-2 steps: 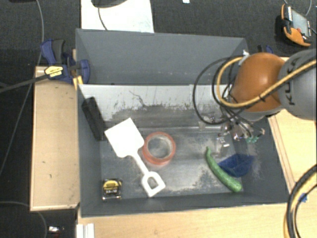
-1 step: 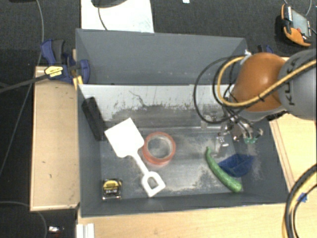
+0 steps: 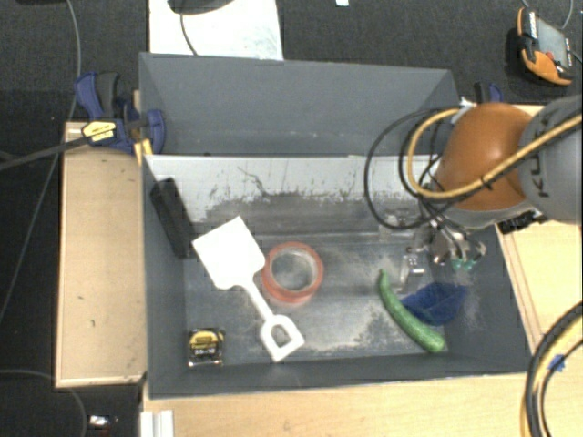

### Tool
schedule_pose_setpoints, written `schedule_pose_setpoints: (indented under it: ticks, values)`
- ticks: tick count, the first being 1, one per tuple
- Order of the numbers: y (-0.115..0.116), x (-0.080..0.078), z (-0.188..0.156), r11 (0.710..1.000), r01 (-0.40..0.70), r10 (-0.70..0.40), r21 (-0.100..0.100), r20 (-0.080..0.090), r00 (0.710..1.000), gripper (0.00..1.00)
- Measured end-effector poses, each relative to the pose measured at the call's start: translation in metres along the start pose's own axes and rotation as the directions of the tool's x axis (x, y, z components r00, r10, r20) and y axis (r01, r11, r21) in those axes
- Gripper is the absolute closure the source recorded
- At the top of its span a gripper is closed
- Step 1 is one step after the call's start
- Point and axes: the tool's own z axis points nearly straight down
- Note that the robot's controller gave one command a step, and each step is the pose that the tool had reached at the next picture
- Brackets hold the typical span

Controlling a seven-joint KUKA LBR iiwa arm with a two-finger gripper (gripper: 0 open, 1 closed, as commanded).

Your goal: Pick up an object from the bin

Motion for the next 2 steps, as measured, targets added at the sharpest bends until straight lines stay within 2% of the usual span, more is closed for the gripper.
schedule_pose_setpoints:
  ticks: [1, 2]
  values:
    - [0.004, 0.004, -0.006, 1.0, -0.029, 0.029, -0.001, 0.001, 1.0, 0.0]
    - [0.019, 0.02, -0.004, 0.991, 0.136, -0.136, 0.001, 0.001, 0.991, 0.0]
